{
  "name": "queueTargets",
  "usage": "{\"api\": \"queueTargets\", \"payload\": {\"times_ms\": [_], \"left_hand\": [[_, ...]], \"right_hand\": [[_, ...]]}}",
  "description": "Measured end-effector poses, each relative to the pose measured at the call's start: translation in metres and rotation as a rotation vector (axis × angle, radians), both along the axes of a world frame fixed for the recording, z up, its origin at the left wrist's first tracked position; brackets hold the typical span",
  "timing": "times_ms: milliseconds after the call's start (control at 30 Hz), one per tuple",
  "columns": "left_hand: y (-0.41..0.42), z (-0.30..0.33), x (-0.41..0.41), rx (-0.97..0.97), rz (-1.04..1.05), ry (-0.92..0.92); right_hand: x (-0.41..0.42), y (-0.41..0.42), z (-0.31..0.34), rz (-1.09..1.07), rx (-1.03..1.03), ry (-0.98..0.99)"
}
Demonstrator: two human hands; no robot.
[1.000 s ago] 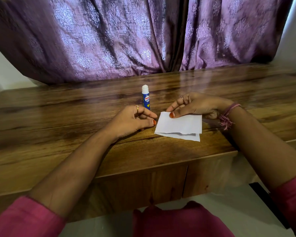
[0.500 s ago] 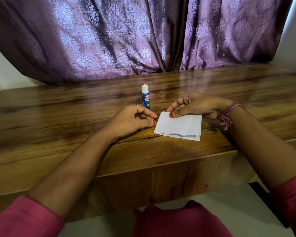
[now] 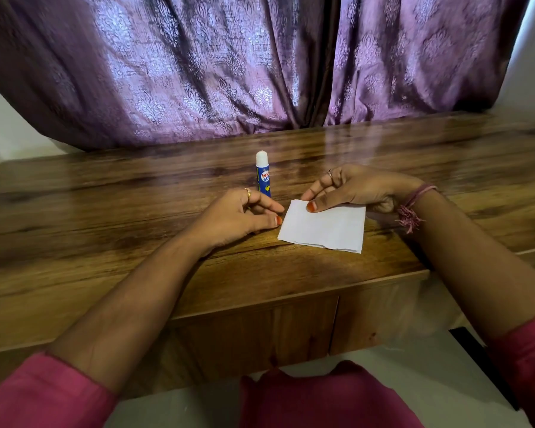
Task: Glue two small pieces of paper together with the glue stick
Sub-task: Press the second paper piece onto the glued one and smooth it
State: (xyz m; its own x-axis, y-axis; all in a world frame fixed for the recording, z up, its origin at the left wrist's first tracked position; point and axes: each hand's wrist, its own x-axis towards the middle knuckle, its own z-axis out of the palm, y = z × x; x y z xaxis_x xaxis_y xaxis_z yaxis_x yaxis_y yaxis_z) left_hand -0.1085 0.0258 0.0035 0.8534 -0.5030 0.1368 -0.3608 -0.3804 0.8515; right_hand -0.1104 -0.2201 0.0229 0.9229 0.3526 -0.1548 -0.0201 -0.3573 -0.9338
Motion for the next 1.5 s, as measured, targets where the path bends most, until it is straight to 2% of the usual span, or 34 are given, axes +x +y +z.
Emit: {"api": "queueTargets", "payload": {"times_ms": [1500], "left_hand": [[0.0007, -0.0009, 0.0022, 0.002, -0.042, 0.021]], "right_hand": [[-0.0018, -0.0002, 0.0024, 0.000, 0.003, 0.013]]}}
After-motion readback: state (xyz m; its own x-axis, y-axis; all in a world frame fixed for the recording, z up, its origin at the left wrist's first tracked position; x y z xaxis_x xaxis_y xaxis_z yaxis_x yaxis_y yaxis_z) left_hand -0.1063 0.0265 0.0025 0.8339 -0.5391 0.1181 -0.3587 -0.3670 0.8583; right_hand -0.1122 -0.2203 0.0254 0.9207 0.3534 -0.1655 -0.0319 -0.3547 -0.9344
